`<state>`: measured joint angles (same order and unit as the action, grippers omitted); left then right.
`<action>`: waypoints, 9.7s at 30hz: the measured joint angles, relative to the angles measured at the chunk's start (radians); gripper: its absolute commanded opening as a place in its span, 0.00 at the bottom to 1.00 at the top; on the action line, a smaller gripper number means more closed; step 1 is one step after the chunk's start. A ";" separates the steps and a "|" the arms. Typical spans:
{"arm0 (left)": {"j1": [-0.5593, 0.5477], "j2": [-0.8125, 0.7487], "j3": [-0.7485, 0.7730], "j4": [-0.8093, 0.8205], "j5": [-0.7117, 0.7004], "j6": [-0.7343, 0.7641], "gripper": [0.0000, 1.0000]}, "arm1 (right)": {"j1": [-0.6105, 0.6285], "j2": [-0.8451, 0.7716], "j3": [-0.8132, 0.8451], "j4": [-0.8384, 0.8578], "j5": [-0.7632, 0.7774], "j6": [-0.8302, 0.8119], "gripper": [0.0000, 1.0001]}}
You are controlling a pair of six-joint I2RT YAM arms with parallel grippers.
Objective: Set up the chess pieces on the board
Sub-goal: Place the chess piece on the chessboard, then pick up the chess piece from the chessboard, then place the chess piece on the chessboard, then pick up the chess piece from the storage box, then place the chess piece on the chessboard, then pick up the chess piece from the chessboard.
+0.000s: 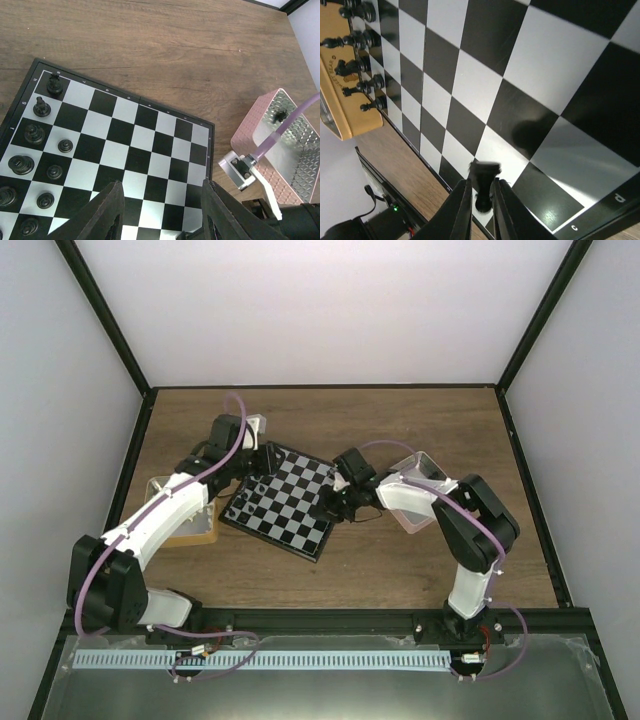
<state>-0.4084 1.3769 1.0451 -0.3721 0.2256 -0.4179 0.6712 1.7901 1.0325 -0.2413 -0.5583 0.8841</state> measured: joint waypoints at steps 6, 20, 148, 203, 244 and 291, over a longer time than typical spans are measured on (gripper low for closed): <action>0.000 0.000 0.000 -0.007 0.003 0.003 0.45 | 0.000 0.004 0.027 -0.017 0.017 0.008 0.25; -0.118 0.052 -0.016 -0.044 0.006 0.040 0.52 | -0.002 -0.090 0.036 -0.077 0.283 0.023 0.27; 0.007 0.233 0.406 -0.335 -0.248 0.187 0.36 | -0.502 -0.309 -0.194 -0.117 0.832 -0.012 0.42; 0.007 0.086 0.182 -0.174 -0.143 0.134 0.37 | -0.180 -0.245 -0.080 -0.134 0.376 -0.138 0.01; -0.215 0.238 0.098 -0.220 -0.037 0.179 0.48 | -0.045 -0.253 -0.046 -0.173 0.616 0.000 0.27; -0.306 0.479 0.185 -0.199 -0.155 0.042 0.12 | -0.090 -0.363 -0.159 -0.163 0.746 0.050 0.25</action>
<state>-0.7147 1.8561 1.2304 -0.5709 0.0708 -0.3756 0.5808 1.4273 0.8734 -0.4038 0.1875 0.9337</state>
